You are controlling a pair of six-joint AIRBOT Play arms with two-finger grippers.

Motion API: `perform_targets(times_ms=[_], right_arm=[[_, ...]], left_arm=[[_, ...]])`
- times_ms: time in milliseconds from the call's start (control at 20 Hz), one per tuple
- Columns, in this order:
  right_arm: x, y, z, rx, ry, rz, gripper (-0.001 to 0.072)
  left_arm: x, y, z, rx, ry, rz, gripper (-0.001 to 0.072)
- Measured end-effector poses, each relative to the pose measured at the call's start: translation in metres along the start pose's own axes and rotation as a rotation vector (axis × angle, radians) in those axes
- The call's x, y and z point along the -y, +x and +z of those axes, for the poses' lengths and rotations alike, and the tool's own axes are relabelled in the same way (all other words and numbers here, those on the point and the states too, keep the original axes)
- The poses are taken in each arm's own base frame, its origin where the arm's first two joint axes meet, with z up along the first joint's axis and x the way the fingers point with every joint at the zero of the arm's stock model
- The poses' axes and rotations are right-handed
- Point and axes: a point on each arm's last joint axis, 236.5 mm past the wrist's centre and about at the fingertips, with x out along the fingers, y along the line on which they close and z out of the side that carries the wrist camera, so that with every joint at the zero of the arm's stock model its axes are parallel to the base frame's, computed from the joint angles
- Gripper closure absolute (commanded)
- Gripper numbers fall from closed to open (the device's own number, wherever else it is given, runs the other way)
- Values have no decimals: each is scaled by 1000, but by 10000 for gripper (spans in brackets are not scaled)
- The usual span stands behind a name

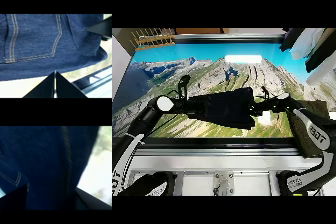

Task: Fold the clothes and pants, and hang the long-sleeved shirts on hangers.

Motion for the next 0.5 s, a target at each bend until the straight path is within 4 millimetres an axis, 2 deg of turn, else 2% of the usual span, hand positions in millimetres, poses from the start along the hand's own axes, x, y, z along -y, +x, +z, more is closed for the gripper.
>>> perform_targets(times_ms=[50, 100, 150, 250, 350, 400, 500], right_arm=[[-7, 10, -1, -9, -7, 10, 376], [-12, 18, -2, -13, -20, 9, 607], [-14, 25, -2, -11, -35, 3, 698], [-23, 30, 0, -5, -61, 9, 699], [-35, 24, 5, 14, -91, 16, 699], [-42, 13, 13, 38, -113, 16, 699], [-50, -25, 36, 120, -143, -21, 700]], left_arm=[[0, 0, -1, -2, -2, 0, 685], [0, 1, -2, -8, -2, 0, 684], [0, 1, -3, -11, -2, 0, 685], [0, 1, -4, -16, -2, 1, 685], [0, 1, -4, -17, -2, 1, 685], [0, 1, -4, -17, -2, 1, 684], [0, 1, -4, -18, -2, 0, 685]])
